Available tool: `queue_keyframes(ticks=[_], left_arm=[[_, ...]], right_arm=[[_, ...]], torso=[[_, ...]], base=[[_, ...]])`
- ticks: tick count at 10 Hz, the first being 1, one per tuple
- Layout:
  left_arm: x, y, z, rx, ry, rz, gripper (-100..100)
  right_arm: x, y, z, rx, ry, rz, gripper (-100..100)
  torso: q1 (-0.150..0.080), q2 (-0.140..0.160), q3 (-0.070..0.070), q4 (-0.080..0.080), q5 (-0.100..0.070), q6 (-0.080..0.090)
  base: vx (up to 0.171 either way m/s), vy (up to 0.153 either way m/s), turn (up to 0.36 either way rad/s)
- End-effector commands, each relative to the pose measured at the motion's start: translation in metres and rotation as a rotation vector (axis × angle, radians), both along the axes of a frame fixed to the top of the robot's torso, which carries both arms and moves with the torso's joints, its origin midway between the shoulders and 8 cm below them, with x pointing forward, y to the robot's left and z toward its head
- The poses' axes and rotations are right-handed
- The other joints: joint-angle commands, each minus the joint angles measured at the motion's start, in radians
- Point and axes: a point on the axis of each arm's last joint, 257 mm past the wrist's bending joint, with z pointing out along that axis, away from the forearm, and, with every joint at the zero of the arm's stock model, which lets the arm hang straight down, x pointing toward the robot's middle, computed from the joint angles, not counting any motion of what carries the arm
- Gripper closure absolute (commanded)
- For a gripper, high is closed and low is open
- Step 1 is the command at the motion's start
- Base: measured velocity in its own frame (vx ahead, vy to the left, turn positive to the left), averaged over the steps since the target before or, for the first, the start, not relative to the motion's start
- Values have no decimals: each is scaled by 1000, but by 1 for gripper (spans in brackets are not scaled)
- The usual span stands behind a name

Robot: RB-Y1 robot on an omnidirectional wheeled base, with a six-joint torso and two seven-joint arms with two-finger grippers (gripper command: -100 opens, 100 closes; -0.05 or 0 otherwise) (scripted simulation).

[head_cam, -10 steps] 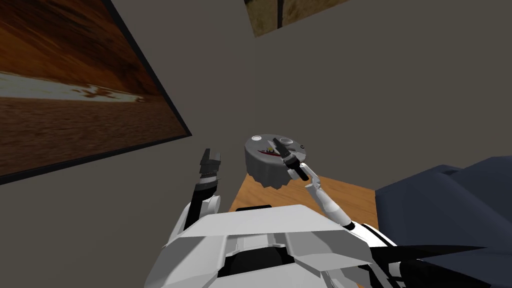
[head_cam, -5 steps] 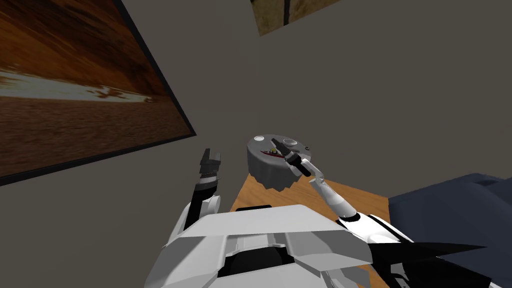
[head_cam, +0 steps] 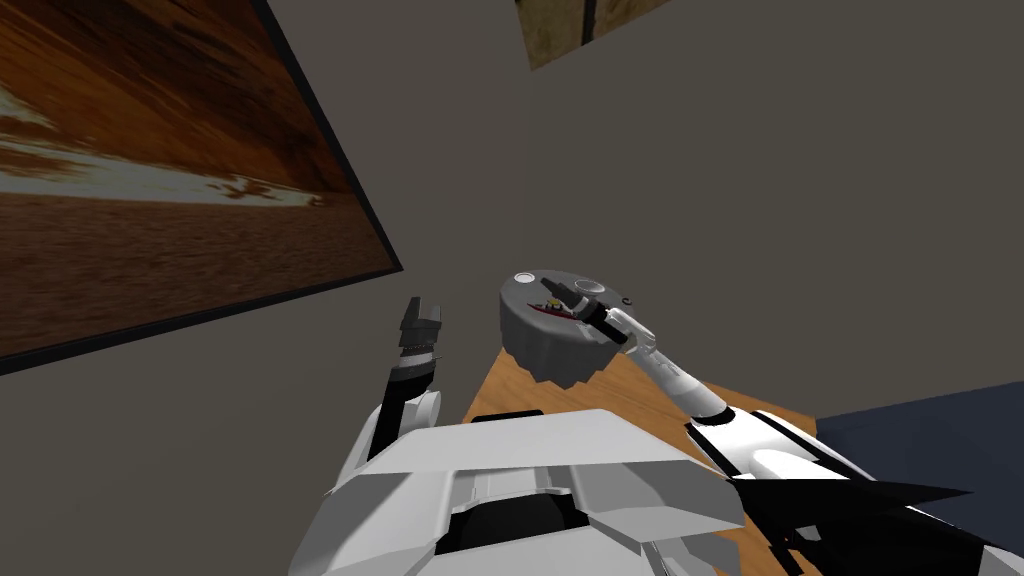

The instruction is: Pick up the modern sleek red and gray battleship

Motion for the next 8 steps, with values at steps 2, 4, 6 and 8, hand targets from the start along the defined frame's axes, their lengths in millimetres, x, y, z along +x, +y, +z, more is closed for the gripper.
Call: queue_keyframes(ticks=[2, 4, 6, 8], left_arm=[[0, 0, 0, 0, 0, 0, 0], [0, 0, 0, 0, 0, 0, 0], [0, 0, 0, 0, 0, 0, 0], [0, 0, 0, 0, 0, 0, 0]], right_arm=[[6, -2, -4, -99, 3, 14, -100], [10, -5, -7, -175, 7, 17, -100], [14, -11, -11, -251, 13, 17, -100], [18, -18, -15, -328, 22, 14, -100]], torso=[[0, 1, 0, 0, 0, 0], [0, 0, 0, 0, 0, 0], [0, 1, 0, 0, 0, 1], [0, 1, 1, 0, 0, 0]], base=[[28, 14, 93], [32, 16, 107], [21, 11, 70], [31, 16, 103]])
